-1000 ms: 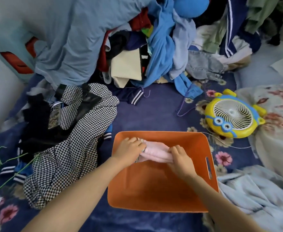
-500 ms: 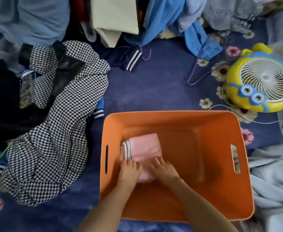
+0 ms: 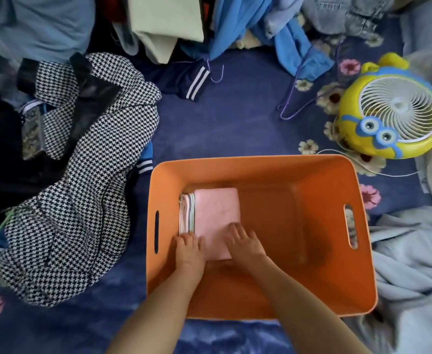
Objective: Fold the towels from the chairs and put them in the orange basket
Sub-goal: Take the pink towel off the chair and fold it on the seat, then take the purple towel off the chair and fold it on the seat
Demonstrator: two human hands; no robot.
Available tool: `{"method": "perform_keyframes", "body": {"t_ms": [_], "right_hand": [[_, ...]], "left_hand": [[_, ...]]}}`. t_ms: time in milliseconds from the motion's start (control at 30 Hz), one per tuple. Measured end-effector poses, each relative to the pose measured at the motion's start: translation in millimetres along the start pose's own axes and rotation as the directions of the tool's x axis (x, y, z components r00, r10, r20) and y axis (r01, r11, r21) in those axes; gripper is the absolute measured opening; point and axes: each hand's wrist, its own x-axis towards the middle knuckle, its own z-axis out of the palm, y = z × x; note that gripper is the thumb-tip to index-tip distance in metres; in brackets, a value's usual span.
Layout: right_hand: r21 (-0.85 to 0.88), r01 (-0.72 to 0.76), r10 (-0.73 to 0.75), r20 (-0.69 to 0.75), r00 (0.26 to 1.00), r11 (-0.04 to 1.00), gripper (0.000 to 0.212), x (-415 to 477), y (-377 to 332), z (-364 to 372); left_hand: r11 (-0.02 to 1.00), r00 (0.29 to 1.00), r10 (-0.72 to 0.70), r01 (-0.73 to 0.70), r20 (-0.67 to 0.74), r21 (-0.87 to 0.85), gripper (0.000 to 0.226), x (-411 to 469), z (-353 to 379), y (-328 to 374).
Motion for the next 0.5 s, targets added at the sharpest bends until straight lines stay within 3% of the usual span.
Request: {"method": "perform_keyframes", "body": {"t_ms": [100, 267, 500], "right_hand": [[0.049, 0.019, -0.016, -0.064, 0.998, 0.999, 0.055, -24.5, 2.8, -13.7], [0.127, -0.024, 0.056, -0.259, 0.964, 0.992, 0.047, -75.6, 10.6, -46.7], [0.105, -0.142, 0.176, -0.507, 0.844, 0.984, 0.041, -161.0, 23.1, -110.8]], "left_hand": [[0.998, 0.998, 0.033, -0.035, -0.046, -0.048, 0.063, -18.5, -18.7, -0.1], [0.964, 0.963, 0.002, -0.073, -0.27, -0.255, 0.047, -62.5, -49.0, -25.0], [0.952, 0.828, -0.093, -0.09, -0.553, -0.294, 0.046, -128.3, -94.4, -78.1]]}}
